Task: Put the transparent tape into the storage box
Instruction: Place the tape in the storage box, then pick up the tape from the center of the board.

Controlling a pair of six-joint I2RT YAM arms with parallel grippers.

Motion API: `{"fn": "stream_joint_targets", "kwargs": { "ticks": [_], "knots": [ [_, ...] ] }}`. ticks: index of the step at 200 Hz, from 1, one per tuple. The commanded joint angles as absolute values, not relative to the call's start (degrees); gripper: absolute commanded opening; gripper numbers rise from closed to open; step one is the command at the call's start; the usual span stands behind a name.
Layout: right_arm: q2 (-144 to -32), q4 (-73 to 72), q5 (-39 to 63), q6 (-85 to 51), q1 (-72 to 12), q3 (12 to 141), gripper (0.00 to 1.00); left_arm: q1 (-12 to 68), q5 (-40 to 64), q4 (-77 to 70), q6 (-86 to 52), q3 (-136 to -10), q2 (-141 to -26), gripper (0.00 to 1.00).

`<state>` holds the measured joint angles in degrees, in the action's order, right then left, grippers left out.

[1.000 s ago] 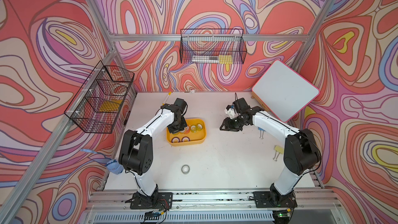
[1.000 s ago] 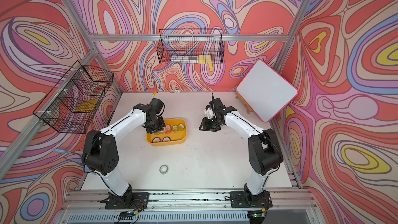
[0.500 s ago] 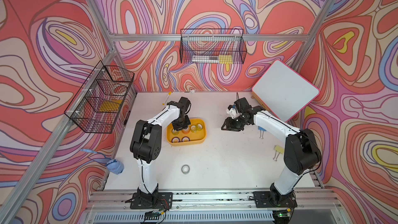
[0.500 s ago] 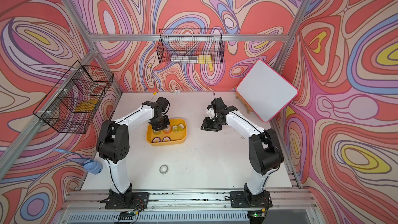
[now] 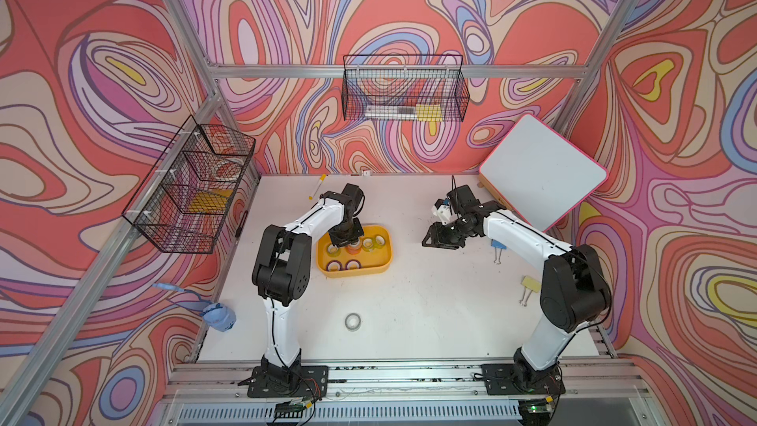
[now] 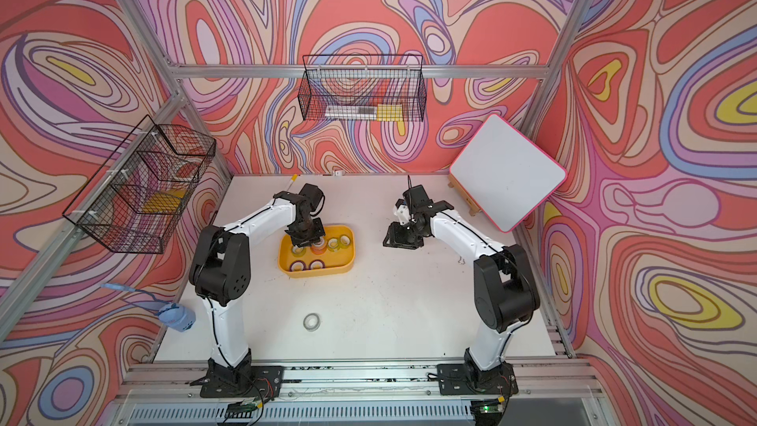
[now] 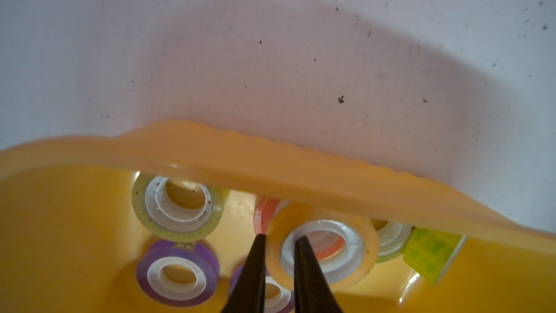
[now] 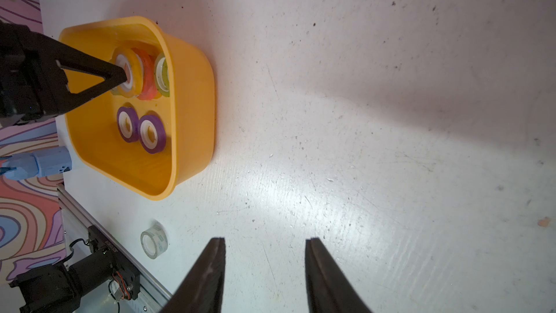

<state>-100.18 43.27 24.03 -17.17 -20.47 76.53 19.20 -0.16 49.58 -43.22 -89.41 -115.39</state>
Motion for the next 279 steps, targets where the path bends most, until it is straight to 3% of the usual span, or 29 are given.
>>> {"fn": "stream_joint_targets", "kwargs": {
  "ticks": [1,31,59,135,214,255,279],
  "knots": [
    [-100.63,43.59,24.17,-16.44,-19.85,77.36,0.45,19.5,-0.69,49.04,-42.45,-89.72,-116.48,0.3],
    [-100.63,43.68,24.17,-16.36,-19.76,77.37,0.45,19.41,-1.63,48.97,-42.63,-90.09,-115.61,0.51],
    [-100.28,43.93,24.17,-16.27,-19.64,77.29,0.45,19.49,-2.54,49.82,-42.54,-89.96,-111.34,0.54],
    [-99.69,44.33,24.43,-14.5,-19.6,76.73,0.44,27.33,-7.12,58.38,-41.11,-79.67,-94.17,0.51],
    [-98.8,45.75,24.19,-12.4,-19.6,76.57,0.44,44.22,-4.79,59.42,-47.86,-59.56,-83.22,0.51],
    [-97.15,45.55,24.52,-12.48,-19.59,75.27,0.44,47.64,-3.38,55.08,-51.88,-49.26,-76.12,0.45],
    [-95.95,45.35,24.61,-12.77,-19.6,74.28,0.44,47.75,-3.29,49.93,-51.4,-42.6,-71.34,0.37]
  ]
}}
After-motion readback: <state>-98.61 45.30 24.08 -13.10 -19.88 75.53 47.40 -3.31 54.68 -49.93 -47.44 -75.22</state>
